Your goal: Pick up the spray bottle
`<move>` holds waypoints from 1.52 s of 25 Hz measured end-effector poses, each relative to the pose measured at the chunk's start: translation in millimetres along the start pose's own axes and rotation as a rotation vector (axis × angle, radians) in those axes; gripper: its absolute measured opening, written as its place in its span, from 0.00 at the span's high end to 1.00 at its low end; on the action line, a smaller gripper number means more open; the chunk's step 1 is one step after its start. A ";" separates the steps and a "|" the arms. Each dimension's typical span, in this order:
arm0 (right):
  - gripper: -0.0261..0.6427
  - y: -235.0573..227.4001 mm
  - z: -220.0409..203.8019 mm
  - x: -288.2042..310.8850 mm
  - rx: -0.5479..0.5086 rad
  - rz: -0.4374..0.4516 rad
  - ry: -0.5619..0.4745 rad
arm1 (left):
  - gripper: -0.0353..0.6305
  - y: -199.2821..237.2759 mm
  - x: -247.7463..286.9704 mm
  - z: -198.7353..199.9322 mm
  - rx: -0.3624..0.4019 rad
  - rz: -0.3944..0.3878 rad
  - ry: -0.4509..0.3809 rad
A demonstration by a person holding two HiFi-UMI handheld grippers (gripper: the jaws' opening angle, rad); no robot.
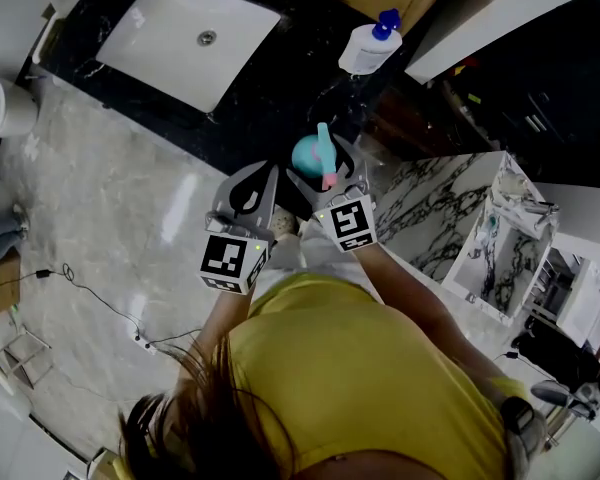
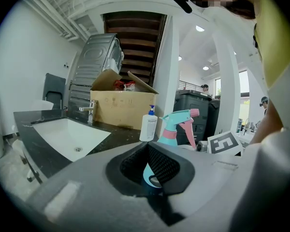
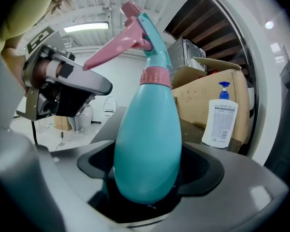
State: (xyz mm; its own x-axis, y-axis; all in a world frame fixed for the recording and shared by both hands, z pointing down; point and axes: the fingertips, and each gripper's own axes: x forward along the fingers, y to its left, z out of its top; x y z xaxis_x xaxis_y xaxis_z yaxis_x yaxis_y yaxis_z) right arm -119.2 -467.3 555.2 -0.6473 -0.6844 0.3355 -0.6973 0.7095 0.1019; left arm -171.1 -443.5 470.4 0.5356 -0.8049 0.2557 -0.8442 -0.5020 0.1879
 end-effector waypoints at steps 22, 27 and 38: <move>0.37 -62.5 102.9 -46.6 0.030 -0.200 -0.096 | 0.95 10.0 -7.1 42.6 0.054 0.103 -0.104; 0.37 -76.0 135.2 -69.0 0.042 -0.272 -0.150 | 0.95 14.9 -17.8 68.1 0.102 0.169 -0.144; 0.37 -80.2 168.6 -100.0 0.049 -0.335 -0.189 | 0.95 14.8 -41.2 96.7 0.145 0.240 -0.196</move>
State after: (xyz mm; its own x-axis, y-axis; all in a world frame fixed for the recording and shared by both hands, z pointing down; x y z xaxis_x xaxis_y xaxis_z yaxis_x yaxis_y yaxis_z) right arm -50.4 -484.0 355.5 -0.4229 -0.8992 0.1118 -0.8910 0.4351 0.1298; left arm -207.9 -448.4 370.9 0.3187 -0.9439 0.0868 -0.9476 -0.3196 0.0042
